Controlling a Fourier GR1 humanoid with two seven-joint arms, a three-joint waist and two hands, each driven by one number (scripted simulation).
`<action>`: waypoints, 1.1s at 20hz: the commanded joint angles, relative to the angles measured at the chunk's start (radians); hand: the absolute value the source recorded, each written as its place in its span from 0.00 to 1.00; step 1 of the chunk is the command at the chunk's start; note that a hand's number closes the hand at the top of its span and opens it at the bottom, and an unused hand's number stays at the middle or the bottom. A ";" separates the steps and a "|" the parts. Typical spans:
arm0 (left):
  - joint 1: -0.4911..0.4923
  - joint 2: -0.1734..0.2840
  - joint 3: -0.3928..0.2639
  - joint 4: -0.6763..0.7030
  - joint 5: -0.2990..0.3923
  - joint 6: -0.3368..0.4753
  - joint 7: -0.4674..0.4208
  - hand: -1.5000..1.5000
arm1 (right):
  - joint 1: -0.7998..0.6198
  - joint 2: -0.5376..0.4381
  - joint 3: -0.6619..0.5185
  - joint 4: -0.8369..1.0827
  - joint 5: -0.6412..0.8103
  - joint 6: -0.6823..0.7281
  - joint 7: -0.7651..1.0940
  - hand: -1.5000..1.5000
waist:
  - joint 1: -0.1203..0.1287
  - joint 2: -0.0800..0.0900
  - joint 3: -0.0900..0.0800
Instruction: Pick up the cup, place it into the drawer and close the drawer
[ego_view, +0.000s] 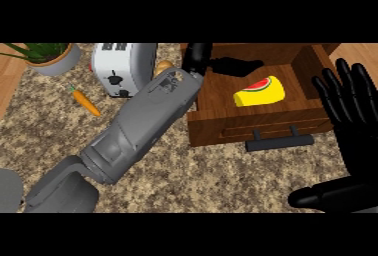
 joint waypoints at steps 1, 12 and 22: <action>0.017 0.000 0.008 -0.054 0.074 -0.012 -0.059 0.00 | 0.022 0.004 0.011 -0.027 -0.037 0.017 0.017 0.00 | -0.001 -0.003 0.000; 0.083 0.040 0.126 -0.221 0.126 -0.060 -0.048 0.00 | 0.090 -0.073 -0.032 -0.048 -0.098 0.123 0.005 1.00 | 0.109 -0.031 -0.002; 0.407 0.260 0.148 -0.562 0.139 -0.041 0.016 0.00 | 0.178 -0.195 -0.021 -0.107 0.093 0.209 -0.010 1.00 | 0.139 -0.040 -0.002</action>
